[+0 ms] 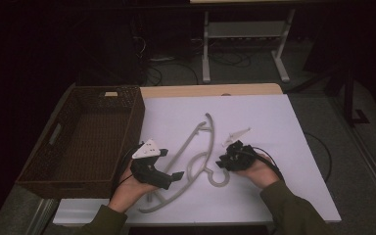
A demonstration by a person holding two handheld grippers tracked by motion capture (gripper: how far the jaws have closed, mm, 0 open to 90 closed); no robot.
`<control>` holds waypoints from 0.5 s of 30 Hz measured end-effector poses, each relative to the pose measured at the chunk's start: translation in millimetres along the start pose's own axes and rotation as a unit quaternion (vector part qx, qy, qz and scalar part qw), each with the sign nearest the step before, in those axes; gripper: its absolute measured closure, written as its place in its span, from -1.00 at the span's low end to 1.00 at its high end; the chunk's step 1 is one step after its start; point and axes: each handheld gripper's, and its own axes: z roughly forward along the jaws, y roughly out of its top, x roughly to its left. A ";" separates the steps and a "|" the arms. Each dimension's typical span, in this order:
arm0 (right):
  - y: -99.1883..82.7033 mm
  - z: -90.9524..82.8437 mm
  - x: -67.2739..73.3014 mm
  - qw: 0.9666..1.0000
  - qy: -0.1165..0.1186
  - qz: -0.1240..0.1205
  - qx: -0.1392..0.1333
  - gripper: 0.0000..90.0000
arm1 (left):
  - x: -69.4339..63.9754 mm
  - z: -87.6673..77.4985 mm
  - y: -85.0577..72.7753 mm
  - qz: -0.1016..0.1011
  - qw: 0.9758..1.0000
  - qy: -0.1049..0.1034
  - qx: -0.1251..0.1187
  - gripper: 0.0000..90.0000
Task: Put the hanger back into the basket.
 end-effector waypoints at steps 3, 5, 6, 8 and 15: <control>24.1 7.7 -12.8 1.000 -0.007 0.009 -0.019 0.75 | 0.0 0.2 0.2 0.001 1.000 -0.001 0.000 -0.96; 39.3 16.5 -22.1 0.999 -0.014 0.016 -0.028 0.85 | 0.0 0.3 0.0 -0.001 1.000 -0.002 -0.001 -0.96; 46.2 22.0 -26.7 0.999 -0.016 0.017 -0.027 0.90 | -0.1 0.3 -0.5 -0.006 1.000 -0.002 -0.002 -0.96; 57.4 34.2 -34.8 0.999 -0.027 0.016 -0.018 0.98 | 1.0 -0.7 -0.8 -0.006 1.000 -0.002 -0.001 -0.96; 67.5 60.8 -49.4 0.999 -0.042 0.022 0.016 0.99 | 0.9 -0.5 -1.1 -0.006 1.000 -0.004 -0.001 -0.96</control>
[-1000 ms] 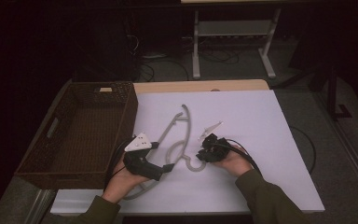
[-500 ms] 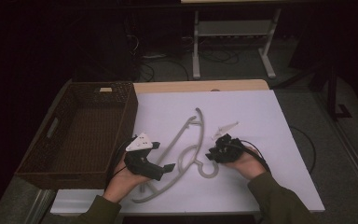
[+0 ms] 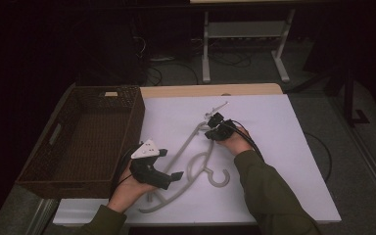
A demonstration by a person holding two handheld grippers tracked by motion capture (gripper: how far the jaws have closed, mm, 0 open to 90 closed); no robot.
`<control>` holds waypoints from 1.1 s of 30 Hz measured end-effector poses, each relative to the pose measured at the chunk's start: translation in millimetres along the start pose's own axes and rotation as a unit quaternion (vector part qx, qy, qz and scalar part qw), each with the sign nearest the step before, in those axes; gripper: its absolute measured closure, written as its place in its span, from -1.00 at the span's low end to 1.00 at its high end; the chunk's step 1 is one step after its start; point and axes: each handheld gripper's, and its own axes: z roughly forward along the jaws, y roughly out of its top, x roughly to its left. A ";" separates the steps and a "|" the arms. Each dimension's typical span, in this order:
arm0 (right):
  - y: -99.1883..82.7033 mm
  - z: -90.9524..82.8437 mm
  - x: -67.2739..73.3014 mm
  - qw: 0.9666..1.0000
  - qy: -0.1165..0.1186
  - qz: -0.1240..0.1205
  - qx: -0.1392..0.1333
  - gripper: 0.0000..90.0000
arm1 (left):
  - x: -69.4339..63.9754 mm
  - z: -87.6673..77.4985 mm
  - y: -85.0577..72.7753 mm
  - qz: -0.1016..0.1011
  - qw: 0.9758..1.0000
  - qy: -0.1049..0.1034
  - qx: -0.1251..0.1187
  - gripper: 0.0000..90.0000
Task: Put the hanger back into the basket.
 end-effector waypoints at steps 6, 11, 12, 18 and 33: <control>-5.6 0.5 -2.4 1.000 -0.018 -0.013 0.016 0.99 | -1.3 2.2 0.0 0.001 1.000 -0.001 0.003 -0.96; -20.2 -11.7 -11.4 0.999 -0.035 -0.005 0.026 0.99 | -2.0 3.3 -0.4 0.002 1.000 -0.002 0.004 -0.96; -23.4 -14.3 -13.6 0.999 -0.040 -0.003 0.027 0.99 | -1.8 3.4 -0.5 0.003 1.000 -0.002 0.006 -0.96; -52.3 -36.2 -29.6 0.997 -0.066 0.019 0.033 0.99 | -2.7 5.2 -0.7 0.003 1.000 -0.003 0.008 -0.96; -85.6 -102.2 -13.8 0.998 -0.017 0.007 -0.065 0.66 | -1.9 6.3 -2.3 0.010 1.000 -0.006 0.015 -0.96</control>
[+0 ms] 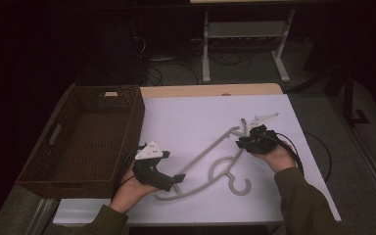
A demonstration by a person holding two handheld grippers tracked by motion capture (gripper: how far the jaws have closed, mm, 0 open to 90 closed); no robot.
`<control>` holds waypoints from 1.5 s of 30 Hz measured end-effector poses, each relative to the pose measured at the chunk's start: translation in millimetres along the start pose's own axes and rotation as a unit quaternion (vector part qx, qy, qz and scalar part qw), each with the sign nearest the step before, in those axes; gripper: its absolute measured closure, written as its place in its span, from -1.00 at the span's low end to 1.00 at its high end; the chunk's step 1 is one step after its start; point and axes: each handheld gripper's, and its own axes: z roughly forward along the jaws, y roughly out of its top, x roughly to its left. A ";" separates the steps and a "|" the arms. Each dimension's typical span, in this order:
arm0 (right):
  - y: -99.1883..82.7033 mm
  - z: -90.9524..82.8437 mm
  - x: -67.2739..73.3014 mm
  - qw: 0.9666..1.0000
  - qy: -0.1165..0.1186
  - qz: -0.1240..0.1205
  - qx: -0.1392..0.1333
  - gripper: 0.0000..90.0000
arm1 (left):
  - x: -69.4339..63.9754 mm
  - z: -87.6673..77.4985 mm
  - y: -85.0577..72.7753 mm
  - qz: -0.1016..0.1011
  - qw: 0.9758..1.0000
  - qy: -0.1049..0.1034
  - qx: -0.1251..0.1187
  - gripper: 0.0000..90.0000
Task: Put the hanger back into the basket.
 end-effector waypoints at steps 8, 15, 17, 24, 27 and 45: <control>-23.3 -24.6 24.1 0.999 0.032 -0.020 -0.016 0.41 | -2.6 2.0 -1.0 0.002 1.000 -0.002 0.004 -0.96; -44.3 -33.0 39.8 0.998 0.057 -0.024 -0.017 0.34 | -3.7 3.8 -3.1 0.003 1.000 -0.004 0.009 -0.96; -50.1 -33.7 43.9 0.998 0.062 -0.029 -0.014 0.34 | -3.5 4.3 -3.8 0.003 1.000 -0.005 0.011 -0.96; -68.1 -33.3 59.0 0.996 0.081 -0.050 0.000 0.36 | -2.1 4.4 -3.9 0.005 1.000 -0.006 0.009 -0.96; -73.7 -31.0 60.0 0.994 0.092 -0.052 0.005 0.38 | -2.0 4.3 -5.2 0.005 1.000 -0.005 0.013 -0.96; -83.0 -11.4 76.8 0.987 0.126 -0.094 0.043 0.64 | -1.1 2.9 -4.5 0.004 1.000 -0.004 0.010 -0.96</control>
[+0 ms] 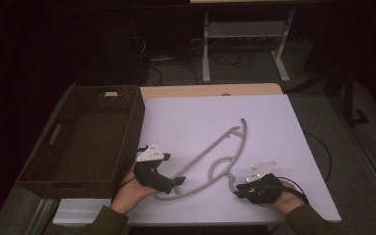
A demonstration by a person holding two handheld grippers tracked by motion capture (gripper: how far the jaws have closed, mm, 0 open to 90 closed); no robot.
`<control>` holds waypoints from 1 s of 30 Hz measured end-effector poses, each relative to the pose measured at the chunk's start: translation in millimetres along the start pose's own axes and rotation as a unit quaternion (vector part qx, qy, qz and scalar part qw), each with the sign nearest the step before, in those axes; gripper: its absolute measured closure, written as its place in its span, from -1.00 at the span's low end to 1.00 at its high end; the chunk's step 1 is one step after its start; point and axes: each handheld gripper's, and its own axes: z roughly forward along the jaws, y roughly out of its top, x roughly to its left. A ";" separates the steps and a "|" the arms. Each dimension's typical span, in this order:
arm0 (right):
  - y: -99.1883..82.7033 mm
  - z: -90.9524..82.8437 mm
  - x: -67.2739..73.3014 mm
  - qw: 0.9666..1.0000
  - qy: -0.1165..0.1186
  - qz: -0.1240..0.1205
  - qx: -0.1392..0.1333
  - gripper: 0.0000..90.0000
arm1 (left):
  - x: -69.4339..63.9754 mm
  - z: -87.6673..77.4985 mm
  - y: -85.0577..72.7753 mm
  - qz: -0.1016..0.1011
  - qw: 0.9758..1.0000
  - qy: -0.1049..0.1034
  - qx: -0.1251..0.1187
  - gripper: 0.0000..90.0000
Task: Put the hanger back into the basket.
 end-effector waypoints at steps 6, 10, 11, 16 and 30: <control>-2.0 0.9 -0.1 1.000 -0.009 -0.021 -0.002 0.70 | -1.9 2.2 -0.2 0.004 1.000 -0.002 0.004 -0.96; 0.5 2.8 1.9 1.000 -0.007 -0.012 -0.002 0.74 | -1.4 2.1 -0.3 0.003 1.000 -0.001 0.004 -0.96; 1.2 3.2 2.5 1.000 -0.004 -0.003 -0.003 0.75 | -1.4 2.3 -0.2 0.003 1.000 -0.001 0.004 -0.96; 1.9 3.8 2.0 1.000 -0.002 0.005 -0.003 0.76 | -3.3 5.2 0.3 0.008 1.000 -0.003 0.010 -0.96; 11.9 -0.8 2.0 1.000 0.006 0.019 -0.010 0.76 | -13.7 16.7 0.5 0.029 0.999 -0.023 0.033 -0.91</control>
